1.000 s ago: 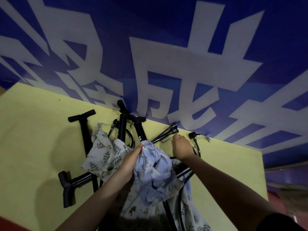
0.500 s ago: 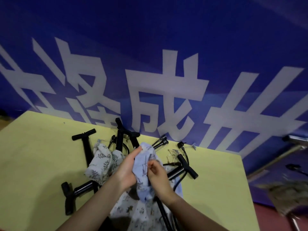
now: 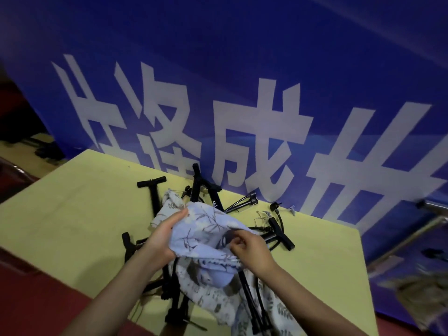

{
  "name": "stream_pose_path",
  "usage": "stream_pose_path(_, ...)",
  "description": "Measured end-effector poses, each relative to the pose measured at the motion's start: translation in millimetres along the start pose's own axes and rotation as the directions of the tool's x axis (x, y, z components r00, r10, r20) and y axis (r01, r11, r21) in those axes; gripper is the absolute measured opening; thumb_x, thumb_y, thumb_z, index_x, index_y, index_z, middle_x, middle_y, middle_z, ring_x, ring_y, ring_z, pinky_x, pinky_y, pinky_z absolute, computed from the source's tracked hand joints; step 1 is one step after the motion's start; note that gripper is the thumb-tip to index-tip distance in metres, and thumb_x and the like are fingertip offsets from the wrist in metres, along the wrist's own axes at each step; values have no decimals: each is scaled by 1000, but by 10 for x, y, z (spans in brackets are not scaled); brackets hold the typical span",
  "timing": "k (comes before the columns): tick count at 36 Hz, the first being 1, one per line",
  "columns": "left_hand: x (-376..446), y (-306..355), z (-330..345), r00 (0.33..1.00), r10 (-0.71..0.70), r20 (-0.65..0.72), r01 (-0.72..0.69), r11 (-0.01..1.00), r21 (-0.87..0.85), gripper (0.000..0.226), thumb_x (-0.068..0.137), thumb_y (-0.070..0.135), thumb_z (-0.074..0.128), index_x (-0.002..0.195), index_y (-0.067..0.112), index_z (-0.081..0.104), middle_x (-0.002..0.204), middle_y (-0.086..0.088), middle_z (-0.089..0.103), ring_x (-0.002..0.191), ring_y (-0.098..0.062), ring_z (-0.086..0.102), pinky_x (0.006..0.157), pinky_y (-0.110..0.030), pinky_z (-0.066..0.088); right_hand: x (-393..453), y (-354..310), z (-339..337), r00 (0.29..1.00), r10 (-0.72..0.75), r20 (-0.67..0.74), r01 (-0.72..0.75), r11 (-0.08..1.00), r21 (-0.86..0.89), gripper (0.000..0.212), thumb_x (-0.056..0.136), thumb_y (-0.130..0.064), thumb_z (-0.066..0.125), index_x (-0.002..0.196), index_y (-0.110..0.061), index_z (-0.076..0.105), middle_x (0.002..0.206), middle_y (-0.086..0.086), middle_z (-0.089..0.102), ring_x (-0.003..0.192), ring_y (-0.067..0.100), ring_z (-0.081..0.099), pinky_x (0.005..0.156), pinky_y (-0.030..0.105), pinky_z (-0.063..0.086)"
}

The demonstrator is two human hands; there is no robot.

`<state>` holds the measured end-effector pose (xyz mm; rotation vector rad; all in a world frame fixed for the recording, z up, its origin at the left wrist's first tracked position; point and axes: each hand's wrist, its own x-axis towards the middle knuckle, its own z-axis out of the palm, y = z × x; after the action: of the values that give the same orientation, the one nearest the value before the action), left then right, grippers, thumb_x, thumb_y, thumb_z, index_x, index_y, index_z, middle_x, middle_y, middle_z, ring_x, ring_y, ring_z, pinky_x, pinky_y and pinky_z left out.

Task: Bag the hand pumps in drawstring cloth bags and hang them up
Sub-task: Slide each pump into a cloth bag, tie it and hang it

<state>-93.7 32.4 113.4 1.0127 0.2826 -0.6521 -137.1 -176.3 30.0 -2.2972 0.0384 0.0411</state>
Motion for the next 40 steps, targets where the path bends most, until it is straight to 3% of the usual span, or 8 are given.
stream_pose_path(6, -96, -117, 36, 998, 55, 2, -54, 995, -84, 41, 95, 36, 45, 110, 3, 64, 102, -19, 72, 84, -30, 72, 68, -38, 61, -150, 25, -103, 996, -63, 60, 66, 997, -48, 40, 95, -31, 56, 134, -22, 55, 121, -8, 64, 109, 10, 58, 87, 23, 46)
stream_pose_path(14, -102, 5, 43, 992, 115, 44, -120, 983, 136, 37, 100, 24, 36, 109, 3, 65, 101, -17, 72, 89, -24, 70, 82, -35, 55, -299, 74, -305, 996, -67, -66, 82, 958, 276, 25, 97, -15, 55, 79, -20, 71, 72, -1, 69, 66, 11, 63, 64, 20, 48)
stream_pose_path(18, -57, 99, 200, 984, 145, 100, -165, 956, 243, 35, 100, 17, 40, 126, 0, 56, 125, -24, 61, 115, -35, 59, 101, -43, 44, -261, 111, -275, 901, 328, -282, -117, 813, 571, 21, 97, -16, 53, 82, -11, 67, 66, 4, 60, 61, 16, 55, 54, 22, 44)
stream_pose_path(21, 2, 124, 332, 977, 172, 128, -204, 928, 313, 30, 98, 10, 42, 123, 3, 57, 124, -25, 60, 109, -30, 59, 93, -36, 46, -238, 172, -112, 811, 557, 180, -537, 585, 609, 38, 91, -49, 58, 91, -12, 63, 76, 5, 59, 63, 17, 56, 48, 22, 44)
stream_pose_path(24, 67, 131, 447, 972, 171, 160, -218, 912, 348, 25, 98, 8, 43, 115, 12, 61, 113, -15, 65, 100, -23, 62, 84, -30, 50, -234, 155, 70, 643, 467, 606, -765, 378, 521, 67, 86, -67, 50, 112, -6, 62, 93, 13, 67, 76, 24, 66, 61, 29, 53)
stream_pose_path(31, 166, 205, 511, 987, 70, 146, -110, 954, 280, 28, 97, 11, 44, 119, 8, 61, 116, -20, 64, 106, -34, 58, 98, -45, 44, 46, 119, 218, 666, 396, 632, -695, 23, 719, 59, 94, -58, 45, 126, -9, 55, 128, 13, 58, 100, 29, 63, 66, 31, 54)
stream_pose_path(37, 334, 316, 464, 988, 99, 121, -126, 964, 235, 39, 102, 30, 39, 106, 1, 66, 96, -16, 73, 89, -22, 71, 79, -30, 57, 181, 179, -17, 759, 412, 504, -465, -199, 863, 16, 85, -24, 66, 90, -9, 65, 74, 5, 65, 63, 17, 57, 49, 22, 51)
stream_pose_path(40, 437, 369, 324, 985, 162, 64, -174, 932, 318, 39, 97, 31, 51, 114, -2, 66, 109, -24, 69, 103, -35, 67, 94, -43, 52, 225, 275, -186, 789, 407, 460, -374, -276, 885, 10, 79, -14, 67, 83, -6, 64, 64, 7, 65, 49, 17, 61, 47, 22, 53)
